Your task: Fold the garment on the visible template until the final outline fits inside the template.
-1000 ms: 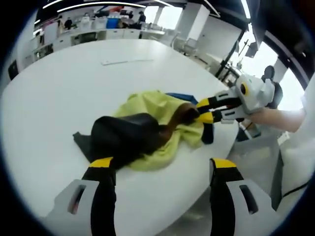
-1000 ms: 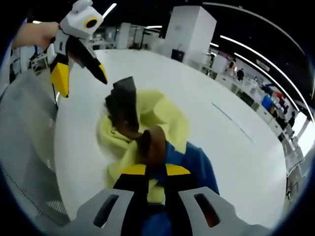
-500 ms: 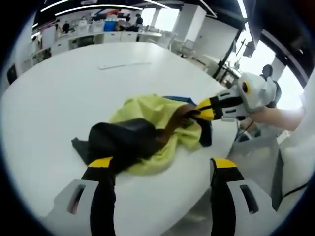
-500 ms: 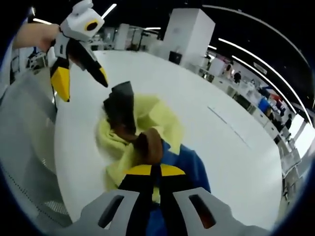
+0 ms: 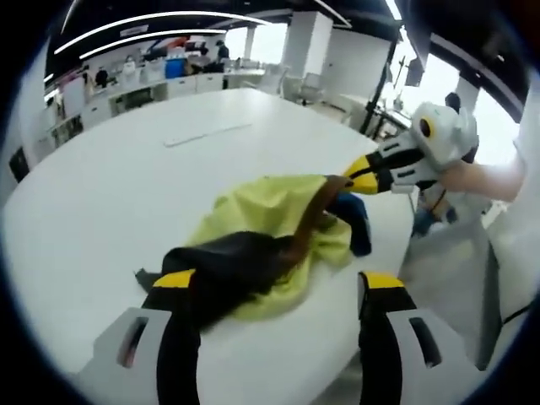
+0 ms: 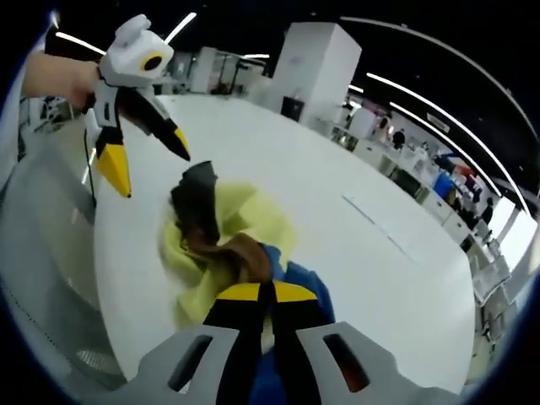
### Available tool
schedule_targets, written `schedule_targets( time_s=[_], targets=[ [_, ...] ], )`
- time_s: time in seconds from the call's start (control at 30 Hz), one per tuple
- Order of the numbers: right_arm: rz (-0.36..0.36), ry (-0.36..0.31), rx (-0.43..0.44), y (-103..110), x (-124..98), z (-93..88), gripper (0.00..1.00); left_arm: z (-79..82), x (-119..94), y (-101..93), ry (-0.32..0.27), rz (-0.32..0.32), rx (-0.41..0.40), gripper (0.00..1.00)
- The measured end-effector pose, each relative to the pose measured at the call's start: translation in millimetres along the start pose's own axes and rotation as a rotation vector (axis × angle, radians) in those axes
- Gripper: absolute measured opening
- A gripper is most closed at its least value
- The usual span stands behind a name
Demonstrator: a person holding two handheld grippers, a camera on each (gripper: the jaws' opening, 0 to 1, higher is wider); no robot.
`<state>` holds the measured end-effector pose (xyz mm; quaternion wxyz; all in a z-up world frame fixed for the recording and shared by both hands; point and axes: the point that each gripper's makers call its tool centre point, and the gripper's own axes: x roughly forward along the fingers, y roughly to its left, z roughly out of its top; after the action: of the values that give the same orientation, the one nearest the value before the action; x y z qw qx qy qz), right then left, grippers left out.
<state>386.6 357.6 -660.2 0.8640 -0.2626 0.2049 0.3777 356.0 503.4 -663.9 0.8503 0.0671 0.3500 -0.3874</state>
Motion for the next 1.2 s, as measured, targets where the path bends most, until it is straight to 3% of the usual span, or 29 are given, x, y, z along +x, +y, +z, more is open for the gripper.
schedule_targets(
  time_s=[0.23, 0.73, 1.0, 1.2],
  targets=[
    [-0.030, -0.038, 0.019, -15, -12, 17.9, 0.03, 1.3, 2, 5.3, -0.001, 0.006, 0.055, 0.69],
    [-0.054, -0.089, 0.025, -30, -23, 44.5, 0.03, 15.6, 21, 8.2, -0.046, 0.022, 0.287, 0.54],
    [-0.066, -0.115, 0.042, -38, -28, 55.2, 0.03, 6.7, 30, 14.9, -0.003, 0.026, 0.374, 0.50],
    [-0.062, -0.136, 0.053, -43, -32, 65.4, 0.03, 6.4, 33, 7.4, -0.001, 0.003, 0.428, 0.43]
  ],
)
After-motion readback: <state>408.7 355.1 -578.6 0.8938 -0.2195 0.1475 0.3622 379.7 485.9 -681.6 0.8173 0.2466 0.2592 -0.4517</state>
